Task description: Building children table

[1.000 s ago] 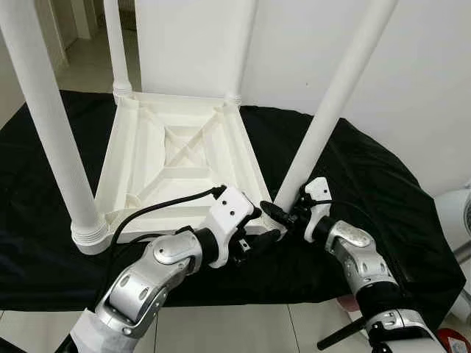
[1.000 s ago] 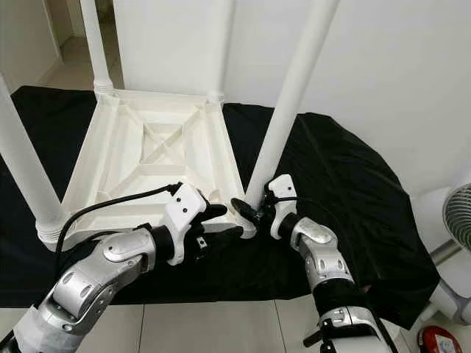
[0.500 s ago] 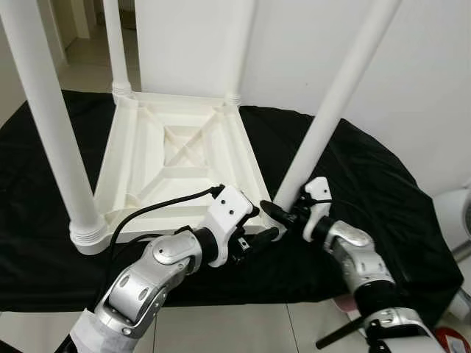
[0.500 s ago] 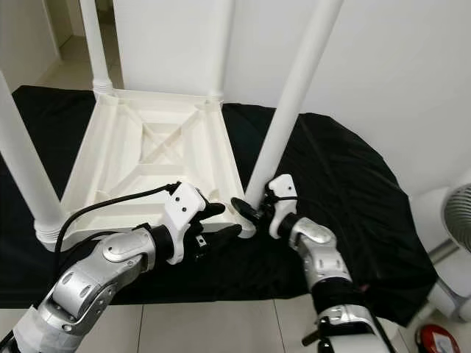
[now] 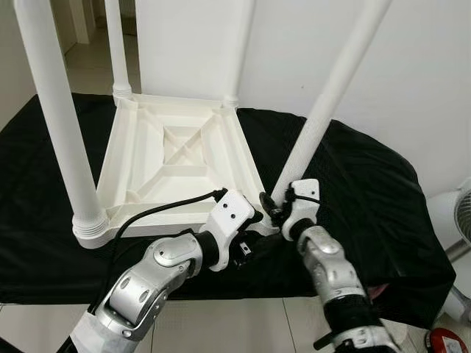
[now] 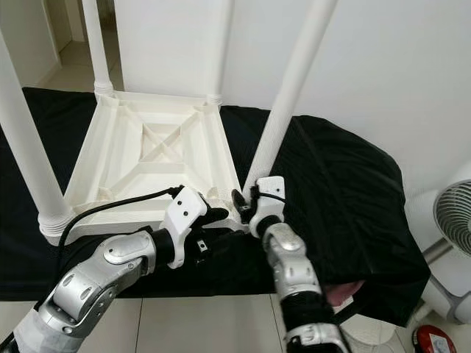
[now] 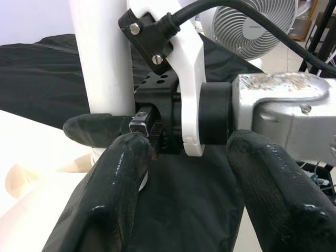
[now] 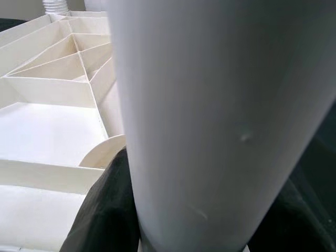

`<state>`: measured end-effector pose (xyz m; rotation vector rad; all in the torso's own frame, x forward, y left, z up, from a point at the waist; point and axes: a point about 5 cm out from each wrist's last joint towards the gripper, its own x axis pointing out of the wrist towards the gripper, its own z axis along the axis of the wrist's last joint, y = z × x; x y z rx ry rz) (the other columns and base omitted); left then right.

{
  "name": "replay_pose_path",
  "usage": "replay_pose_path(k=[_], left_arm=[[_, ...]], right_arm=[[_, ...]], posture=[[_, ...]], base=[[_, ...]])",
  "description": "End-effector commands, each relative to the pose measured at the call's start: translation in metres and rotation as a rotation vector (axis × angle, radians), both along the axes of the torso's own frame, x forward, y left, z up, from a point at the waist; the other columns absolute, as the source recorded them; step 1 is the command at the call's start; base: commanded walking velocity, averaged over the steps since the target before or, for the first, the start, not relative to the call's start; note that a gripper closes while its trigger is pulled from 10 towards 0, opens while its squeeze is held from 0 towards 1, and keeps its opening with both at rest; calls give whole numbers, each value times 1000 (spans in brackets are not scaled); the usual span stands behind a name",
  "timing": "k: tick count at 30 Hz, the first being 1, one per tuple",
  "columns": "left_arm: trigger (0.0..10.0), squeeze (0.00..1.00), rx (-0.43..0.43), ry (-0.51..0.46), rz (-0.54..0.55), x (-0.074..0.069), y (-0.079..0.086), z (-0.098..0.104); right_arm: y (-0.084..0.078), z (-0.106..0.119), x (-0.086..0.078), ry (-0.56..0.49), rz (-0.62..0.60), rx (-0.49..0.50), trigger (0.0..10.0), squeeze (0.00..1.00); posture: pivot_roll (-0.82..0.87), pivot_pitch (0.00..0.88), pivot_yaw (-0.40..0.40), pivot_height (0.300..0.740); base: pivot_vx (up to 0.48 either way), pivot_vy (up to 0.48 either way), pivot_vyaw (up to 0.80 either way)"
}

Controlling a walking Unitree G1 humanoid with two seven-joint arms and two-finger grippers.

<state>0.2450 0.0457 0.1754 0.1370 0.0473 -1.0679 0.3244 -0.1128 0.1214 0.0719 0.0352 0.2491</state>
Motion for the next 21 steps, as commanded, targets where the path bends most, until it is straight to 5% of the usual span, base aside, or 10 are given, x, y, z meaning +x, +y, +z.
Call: replay_pose_path(k=[1, 5, 13, 15, 21], left_arm=[[10000, 0, 9, 5, -27, -3, -5, -2], [10000, 0, 8, 5, -31, -3, -6, -2], [10000, 0, 5, 4, -33, -3, -6, -1], [10000, 0, 6, 3, -36, -3, -6, -1], [10000, 0, 8, 1, -37, -3, -6, -1]], right_arm=[[0, -13, -4, 86, -150, -22, 10000, 0], [7, -11, -8, 90, -225, -18, 10000, 0], [23, -5, -14, 58, -146, 11, 10000, 0], [17, 1, -14, 25, -146, 23, 10000, 1000], [6, 6, -15, -12, -135, 29, 10000, 1000]], posture=[[12, 0, -139, 740], [13, 0, -140, 740], [17, 0, -142, 740], [17, 0, -143, 740], [16, 0, -144, 740]], base=[[0, 0, 0], [0, 0, 0], [0, 0, 0], [0, 0, 0], [0, 0, 0]])
